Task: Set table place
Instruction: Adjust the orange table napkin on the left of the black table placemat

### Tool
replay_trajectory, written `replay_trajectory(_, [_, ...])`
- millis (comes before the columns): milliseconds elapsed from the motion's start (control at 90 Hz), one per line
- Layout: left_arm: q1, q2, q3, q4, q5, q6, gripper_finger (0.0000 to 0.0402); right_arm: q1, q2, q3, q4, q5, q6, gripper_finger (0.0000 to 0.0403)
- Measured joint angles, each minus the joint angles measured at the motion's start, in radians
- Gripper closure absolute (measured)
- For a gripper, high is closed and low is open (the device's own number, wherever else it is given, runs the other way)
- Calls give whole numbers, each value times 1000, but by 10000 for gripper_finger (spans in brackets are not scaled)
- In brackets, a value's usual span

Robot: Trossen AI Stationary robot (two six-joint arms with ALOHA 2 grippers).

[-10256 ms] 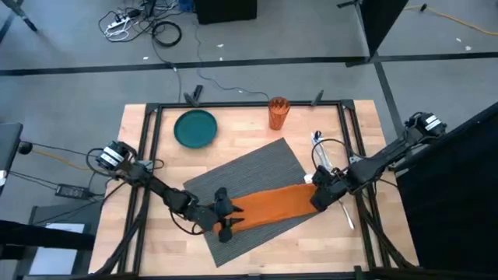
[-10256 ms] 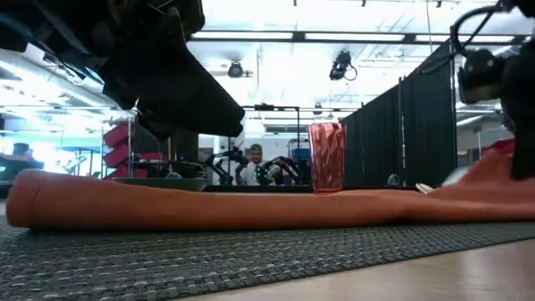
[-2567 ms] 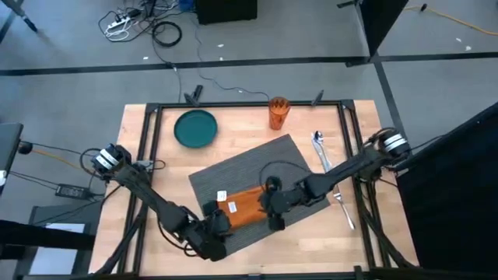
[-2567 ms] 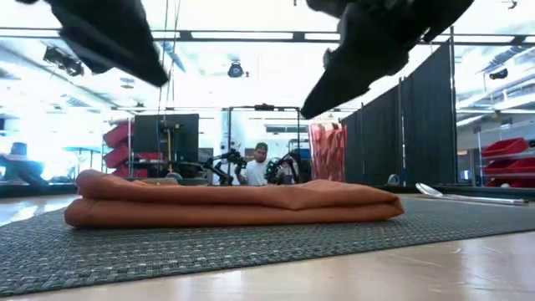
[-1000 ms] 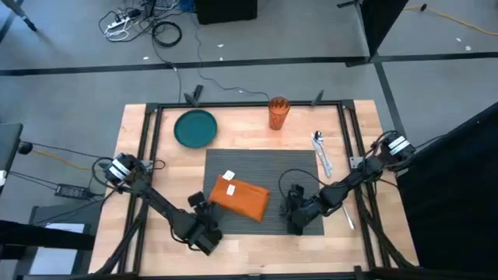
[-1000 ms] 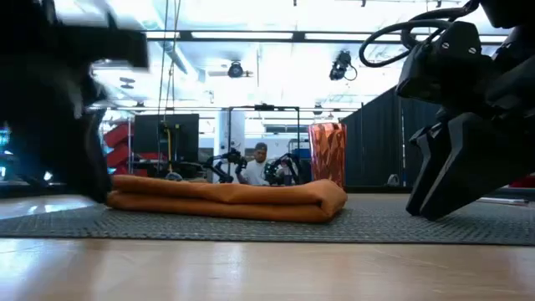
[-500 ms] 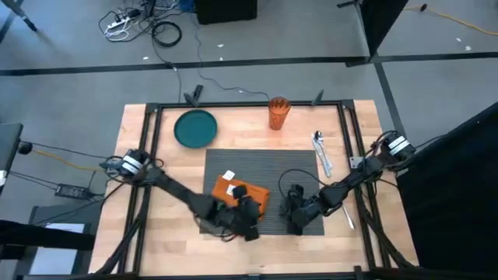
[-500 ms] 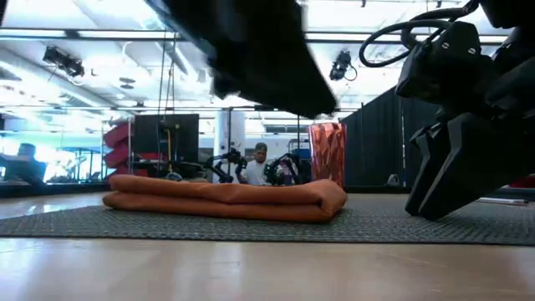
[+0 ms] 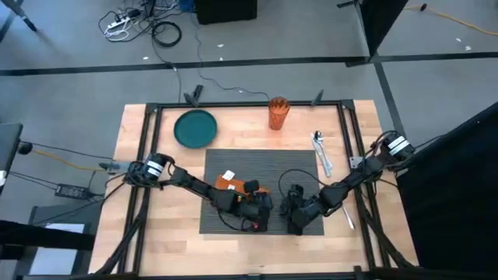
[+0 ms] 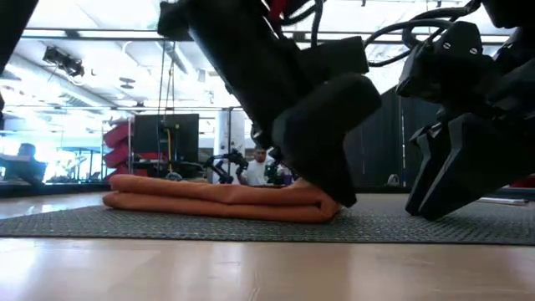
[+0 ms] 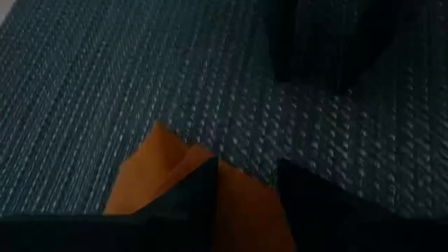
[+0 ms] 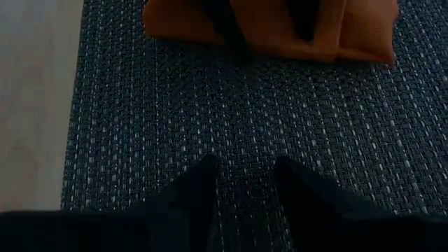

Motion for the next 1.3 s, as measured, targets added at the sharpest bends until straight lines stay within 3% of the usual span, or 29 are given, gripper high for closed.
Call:
replay_trajectory(600, [-142,-16,11,-223,100,-103,270,1,0,1,-15,2,-8,279])
replay_trajectory(922, [-235,-13,134,-605,141,-224,270,1,0,1,-20,3,-3,280])
replay_trajectory(1133, [-279,-31,214,-760,25,-379,270,1,0,0,-18,3,-3,280])
replay_trajectory(1300, [-279,-148,167,-832,-113,-602,274,1,0,0,-14,3,-3,280])
